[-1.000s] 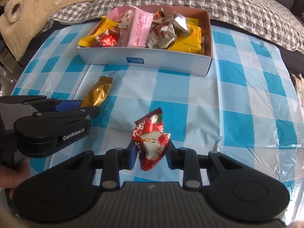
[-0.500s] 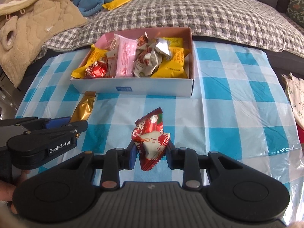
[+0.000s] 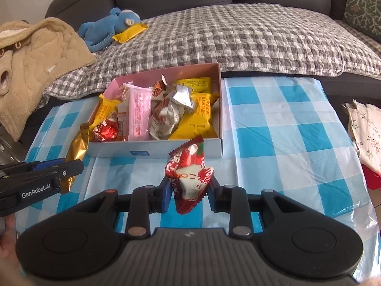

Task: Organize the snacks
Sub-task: 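Carry the gold bar into the box with the left gripper while the right gripper carries the red packet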

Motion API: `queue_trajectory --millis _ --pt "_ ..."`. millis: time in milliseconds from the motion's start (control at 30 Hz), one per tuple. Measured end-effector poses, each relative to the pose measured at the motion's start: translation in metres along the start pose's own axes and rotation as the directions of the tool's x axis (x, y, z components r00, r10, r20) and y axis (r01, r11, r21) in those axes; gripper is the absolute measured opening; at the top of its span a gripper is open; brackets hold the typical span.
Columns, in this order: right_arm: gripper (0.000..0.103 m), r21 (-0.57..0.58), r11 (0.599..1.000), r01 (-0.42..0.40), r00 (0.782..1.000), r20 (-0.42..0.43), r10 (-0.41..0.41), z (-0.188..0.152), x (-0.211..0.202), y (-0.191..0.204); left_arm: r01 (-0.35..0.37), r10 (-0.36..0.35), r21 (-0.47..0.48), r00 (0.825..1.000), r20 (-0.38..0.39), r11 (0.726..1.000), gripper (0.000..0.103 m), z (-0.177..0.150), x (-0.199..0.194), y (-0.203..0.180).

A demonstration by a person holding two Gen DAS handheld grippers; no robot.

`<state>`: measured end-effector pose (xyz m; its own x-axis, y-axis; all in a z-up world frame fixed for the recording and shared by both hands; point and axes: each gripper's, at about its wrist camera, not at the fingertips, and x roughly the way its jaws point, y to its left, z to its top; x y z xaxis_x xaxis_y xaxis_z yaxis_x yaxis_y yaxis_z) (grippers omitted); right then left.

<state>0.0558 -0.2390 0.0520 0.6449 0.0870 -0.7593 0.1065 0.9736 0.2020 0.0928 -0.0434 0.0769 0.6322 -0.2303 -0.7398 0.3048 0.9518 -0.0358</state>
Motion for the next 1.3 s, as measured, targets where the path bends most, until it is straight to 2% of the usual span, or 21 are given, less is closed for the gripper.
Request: queue_trajectory --millis 133,233,367,467,567,667,933,1033,1167,1300 --pt "0.028 0.021 1.0 -0.02 0.998 0.062 0.019 0.015 -0.002 -0.002 0.011 -0.01 -0.023 0.999 0.033 1.0 0.026 0.02 0.003 0.002" --pt "0.028 0.045 0.999 -0.004 0.996 0.092 0.0 0.025 0.007 -0.009 0.013 -0.01 -0.045 0.998 0.067 0.999 0.026 0.037 0.01 0.007" --pt "0.028 0.066 0.997 0.025 0.993 0.117 -0.033 0.039 0.024 -0.015 0.026 -0.019 -0.097 0.997 0.069 0.995 0.026 0.054 0.025 0.012" --pt "0.028 0.111 0.994 0.022 0.99 0.135 -0.037 0.051 0.036 -0.023 0.014 -0.009 -0.07 0.997 0.075 0.997 0.026 0.064 0.035 0.01" --pt "0.028 0.129 0.992 0.01 0.989 0.146 -0.029 0.061 0.046 -0.026 0.007 -0.002 -0.092 0.999 0.054 0.996 0.026 0.074 0.052 0.016" --pt "0.028 0.1 0.995 0.011 0.989 0.146 -0.026 0.068 0.058 -0.025 0.001 0.005 -0.102 0.998 0.066 0.995 0.026 0.083 0.066 0.022" --pt "0.028 0.108 0.994 -0.035 0.989 0.147 0.019 0.086 0.076 -0.02 0.065 -0.058 -0.144 0.997 0.048 0.987 0.026 0.09 0.098 0.021" --pt "0.028 0.099 0.994 -0.043 0.988 0.154 0.027 0.091 0.083 -0.018 0.06 -0.055 -0.142 0.998 0.04 0.988 0.026 0.089 0.106 0.018" --pt "0.028 0.177 0.981 -0.079 0.987 0.154 0.052 0.09 0.091 -0.03 0.067 -0.062 -0.166 0.997 0.04 0.984 0.026 0.088 0.111 0.018" --pt "0.031 0.173 0.981 -0.089 0.985 0.159 0.061 0.088 0.09 -0.027 0.086 -0.08 -0.194 0.996 0.04 0.977 0.028 0.087 0.115 0.024"
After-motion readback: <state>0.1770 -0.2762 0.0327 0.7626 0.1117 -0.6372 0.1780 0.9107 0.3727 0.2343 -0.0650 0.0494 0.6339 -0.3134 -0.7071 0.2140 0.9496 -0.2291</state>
